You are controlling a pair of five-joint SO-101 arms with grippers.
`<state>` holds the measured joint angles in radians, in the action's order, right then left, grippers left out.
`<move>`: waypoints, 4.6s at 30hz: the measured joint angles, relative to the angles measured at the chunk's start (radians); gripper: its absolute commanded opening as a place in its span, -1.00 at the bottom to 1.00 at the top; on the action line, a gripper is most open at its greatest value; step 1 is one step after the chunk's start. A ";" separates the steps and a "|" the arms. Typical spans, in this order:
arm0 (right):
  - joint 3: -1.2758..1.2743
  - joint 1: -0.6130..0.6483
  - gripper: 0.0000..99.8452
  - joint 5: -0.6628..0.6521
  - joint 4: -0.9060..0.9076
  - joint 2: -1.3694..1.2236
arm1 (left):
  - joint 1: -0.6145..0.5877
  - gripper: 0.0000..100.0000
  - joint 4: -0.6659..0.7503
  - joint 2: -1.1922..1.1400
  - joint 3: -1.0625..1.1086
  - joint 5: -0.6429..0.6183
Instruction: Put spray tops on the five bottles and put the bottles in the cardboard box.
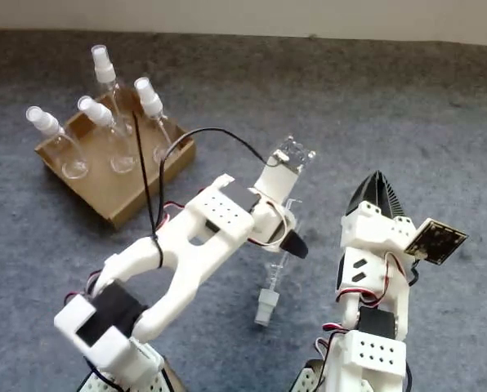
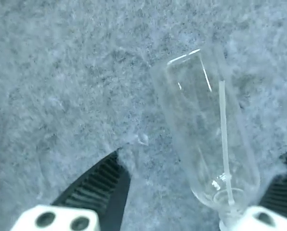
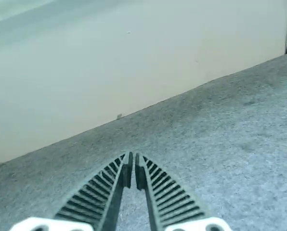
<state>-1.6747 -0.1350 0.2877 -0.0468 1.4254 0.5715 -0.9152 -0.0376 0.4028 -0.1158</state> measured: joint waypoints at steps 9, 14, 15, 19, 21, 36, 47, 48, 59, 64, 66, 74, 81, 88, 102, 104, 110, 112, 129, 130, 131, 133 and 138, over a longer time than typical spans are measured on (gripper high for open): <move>0.000 -0.003 -0.98 0.000 0.000 0.000 | 0.000 -0.26 0.000 -0.232 -0.130 0.000; 0.000 -0.003 -0.98 0.000 0.000 0.000 | 0.000 -0.26 0.000 -0.245 -0.178 0.000; 0.000 -0.003 -0.98 0.000 0.000 0.000 | -0.002 -0.26 0.000 -0.245 -0.180 0.000; 0.000 -0.003 -0.98 0.000 0.000 0.000 | -0.002 -0.26 0.000 -0.253 -0.180 -0.046; 0.000 -0.003 -0.98 0.000 0.000 0.000 | 0.000 -0.26 0.000 -0.255 -0.180 -0.118; 0.000 -0.003 -0.98 0.000 0.000 0.000 | -0.069 -0.41 0.000 -0.255 -0.180 -0.531; 0.000 -0.003 -0.98 0.000 0.000 0.000 | -0.069 -0.93 0.000 -0.255 -0.180 -0.410; 0.000 -0.003 -0.98 0.000 0.000 0.000 | -0.069 -0.93 0.000 -0.255 -0.180 -0.408; 0.000 -0.003 -0.98 0.000 0.000 0.000 | -0.071 -0.94 0.000 -0.255 -0.176 -0.411; 0.000 -0.003 -0.98 0.000 0.000 0.000 | -0.097 -0.93 0.000 -0.255 -0.170 -0.664; 0.000 -0.003 -0.98 0.000 0.000 0.000 | -0.126 -0.93 -0.005 -0.255 -0.170 -0.833; 0.000 -0.003 -0.98 0.000 0.000 0.000 | -0.181 -0.93 -0.006 -0.253 -0.170 -1.200; 0.000 -0.003 -0.98 0.000 0.000 0.000 | -0.181 -0.93 -0.009 -0.253 -0.170 -1.309; 0.000 -0.002 -0.98 0.000 0.000 0.000 | -0.183 -0.93 -0.057 -0.253 -0.170 -1.289; 0.000 0.014 -0.98 0.000 0.000 0.000 | -0.184 -0.93 -0.068 -0.253 -0.172 -1.042; 0.000 0.014 -0.98 0.000 0.000 0.000 | -0.184 -0.88 -0.068 -0.253 -0.172 -1.042; 0.000 0.014 -0.98 0.000 0.000 0.000 | -0.184 -0.25 -0.074 -0.253 -0.172 -1.036; 0.000 0.014 -0.98 0.000 0.000 0.000 | -0.187 -0.06 -0.074 -0.253 -0.172 -1.036; 0.000 0.014 -0.98 0.000 0.000 0.000 | -0.189 0.15 -0.100 -0.233 -0.170 -1.016; 0.000 0.014 -0.98 0.000 0.000 0.000 | -0.189 0.15 -0.124 -0.213 -0.170 -0.990; 0.000 0.014 -0.98 0.000 0.000 0.000 | -0.189 0.15 -0.155 -0.184 -0.170 -0.957; 0.000 0.014 -0.98 0.000 0.000 0.000 | -0.189 0.15 -0.213 -0.115 -0.170 -0.884; 0.000 0.014 -0.98 0.000 0.000 0.000 | -0.189 0.15 -0.345 0.046 -0.170 -0.641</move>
<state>-1.6747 -0.1212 0.2877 -0.0468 1.4254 0.3828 -1.2605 0.0084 0.2325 -0.7572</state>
